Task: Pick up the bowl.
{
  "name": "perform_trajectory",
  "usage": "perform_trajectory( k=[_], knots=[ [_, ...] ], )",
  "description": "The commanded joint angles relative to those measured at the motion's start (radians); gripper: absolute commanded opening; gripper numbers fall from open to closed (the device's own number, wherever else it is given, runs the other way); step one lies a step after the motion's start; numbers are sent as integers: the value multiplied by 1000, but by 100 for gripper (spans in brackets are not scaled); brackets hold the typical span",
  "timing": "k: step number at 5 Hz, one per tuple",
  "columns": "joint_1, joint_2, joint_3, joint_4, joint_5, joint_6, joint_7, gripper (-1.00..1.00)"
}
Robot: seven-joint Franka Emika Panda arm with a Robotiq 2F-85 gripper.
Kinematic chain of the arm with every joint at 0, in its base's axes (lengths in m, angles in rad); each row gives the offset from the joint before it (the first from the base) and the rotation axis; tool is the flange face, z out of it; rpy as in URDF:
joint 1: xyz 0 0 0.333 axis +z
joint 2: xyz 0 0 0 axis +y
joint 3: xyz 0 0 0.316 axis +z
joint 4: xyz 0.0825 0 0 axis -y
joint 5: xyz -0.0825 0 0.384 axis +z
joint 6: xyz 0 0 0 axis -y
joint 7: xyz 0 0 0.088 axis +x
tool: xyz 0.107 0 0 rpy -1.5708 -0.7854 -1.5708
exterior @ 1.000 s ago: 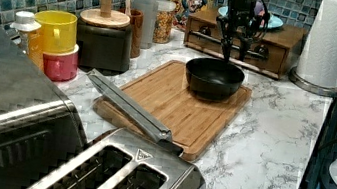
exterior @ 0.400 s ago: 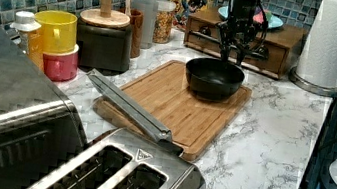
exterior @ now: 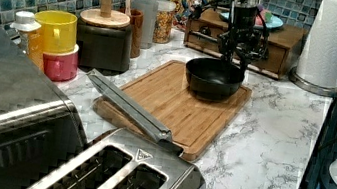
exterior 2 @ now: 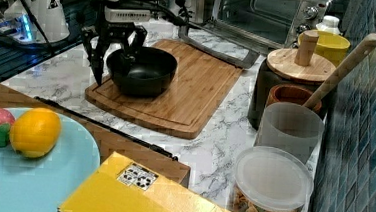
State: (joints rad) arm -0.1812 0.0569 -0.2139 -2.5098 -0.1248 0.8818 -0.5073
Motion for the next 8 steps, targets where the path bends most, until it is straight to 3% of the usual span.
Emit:
perform_trajectory(
  k=[1,3,4,5,6,8],
  knots=[
    [-12,-32,4,-58,23,54,-56,-100],
    [-20,-33,9,-55,33,59,-33,-100],
    [20,-58,-27,-50,77,44,-61,-100],
    [-4,-107,2,-49,169,48,-118,-100],
    [0,-148,18,-12,189,3,-108,-100],
    [43,-187,78,111,147,-59,-1,-100]
  ],
)
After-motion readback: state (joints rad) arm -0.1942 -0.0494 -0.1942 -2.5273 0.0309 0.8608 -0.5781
